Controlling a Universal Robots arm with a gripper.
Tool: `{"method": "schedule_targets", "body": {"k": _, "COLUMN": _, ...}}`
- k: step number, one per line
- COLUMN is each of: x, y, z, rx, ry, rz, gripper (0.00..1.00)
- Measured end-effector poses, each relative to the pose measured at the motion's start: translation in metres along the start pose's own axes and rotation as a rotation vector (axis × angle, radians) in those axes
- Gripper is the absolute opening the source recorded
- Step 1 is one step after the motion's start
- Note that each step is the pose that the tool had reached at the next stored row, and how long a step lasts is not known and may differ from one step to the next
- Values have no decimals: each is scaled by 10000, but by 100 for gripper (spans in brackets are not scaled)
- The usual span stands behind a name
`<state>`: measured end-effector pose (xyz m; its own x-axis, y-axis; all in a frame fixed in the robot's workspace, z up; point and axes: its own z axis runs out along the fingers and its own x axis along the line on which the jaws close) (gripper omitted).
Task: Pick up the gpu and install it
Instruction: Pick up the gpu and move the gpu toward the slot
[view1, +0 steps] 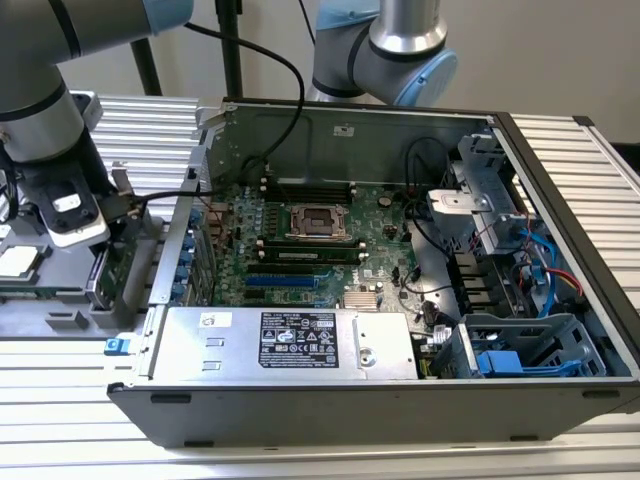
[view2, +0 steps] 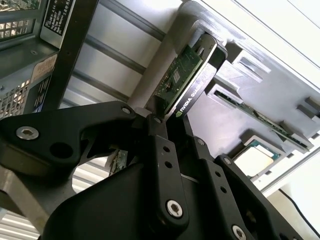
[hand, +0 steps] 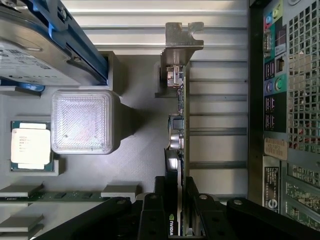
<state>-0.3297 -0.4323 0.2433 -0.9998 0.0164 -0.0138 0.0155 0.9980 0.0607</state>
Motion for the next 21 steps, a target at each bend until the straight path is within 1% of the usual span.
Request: {"method": "schedule_targets", "body": {"k": 21, "x": -1, "y": 3, "z": -56, "rx": 0, "ry": 1, "rz": 0, "gripper": 0}}
